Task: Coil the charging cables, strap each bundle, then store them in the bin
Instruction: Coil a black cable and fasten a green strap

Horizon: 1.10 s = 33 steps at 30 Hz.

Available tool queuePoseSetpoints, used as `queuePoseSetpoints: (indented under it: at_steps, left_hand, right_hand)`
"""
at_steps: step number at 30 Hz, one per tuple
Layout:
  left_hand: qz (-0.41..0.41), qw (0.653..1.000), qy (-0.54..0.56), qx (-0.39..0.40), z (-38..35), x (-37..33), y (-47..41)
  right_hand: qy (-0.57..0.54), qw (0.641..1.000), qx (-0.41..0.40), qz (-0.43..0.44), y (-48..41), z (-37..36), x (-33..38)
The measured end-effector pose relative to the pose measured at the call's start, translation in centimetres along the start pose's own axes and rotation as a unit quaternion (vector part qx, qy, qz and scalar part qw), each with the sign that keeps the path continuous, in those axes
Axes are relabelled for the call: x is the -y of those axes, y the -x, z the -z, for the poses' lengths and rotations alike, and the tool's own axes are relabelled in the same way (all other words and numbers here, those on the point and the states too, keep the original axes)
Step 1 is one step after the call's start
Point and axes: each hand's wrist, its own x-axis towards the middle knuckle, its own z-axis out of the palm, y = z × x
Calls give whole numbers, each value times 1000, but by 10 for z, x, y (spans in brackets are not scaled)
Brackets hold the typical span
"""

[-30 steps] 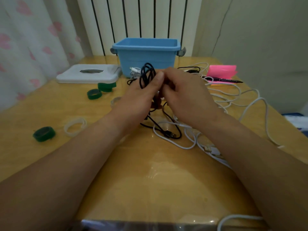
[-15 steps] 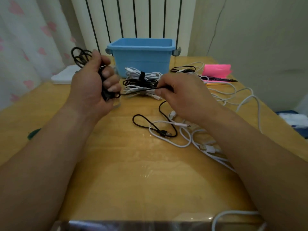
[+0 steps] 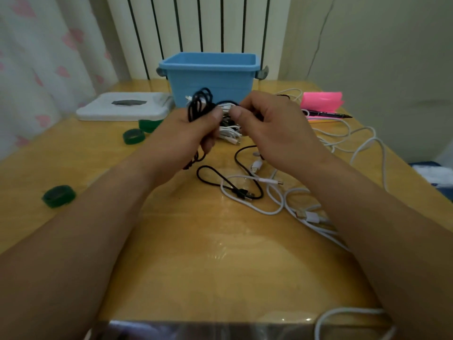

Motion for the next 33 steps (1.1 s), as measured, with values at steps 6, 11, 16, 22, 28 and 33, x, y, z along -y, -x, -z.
queuePoseSetpoints:
  at_steps: [6, 11, 16, 22, 28, 33]
  left_hand:
    - [-38, 982, 183, 28, -14, 3, -4]
    - [-39, 972, 232, -12, -27, 1, -4]
    - [22, 891, 444, -97, -12, -2, -10]
    - [37, 818, 558, -138, 18, 0, -11]
    - [-10, 981, 191, -26, 8, 10, -11]
    - [-53, 996, -37, 55, -8, 3, -3]
  right_hand:
    - [2, 1000, 7, 6, 5, -5, 5]
    - [-5, 1000, 0, 21, 7, -9, 8]
    - [38, 998, 47, 15, 6, -10, 4]
    - [72, 988, 134, -16, 7, -5, 0]
    - [-135, 987, 23, -87, 3, 1, 9]
    - [-256, 962, 3, -92, 0, 4, 7]
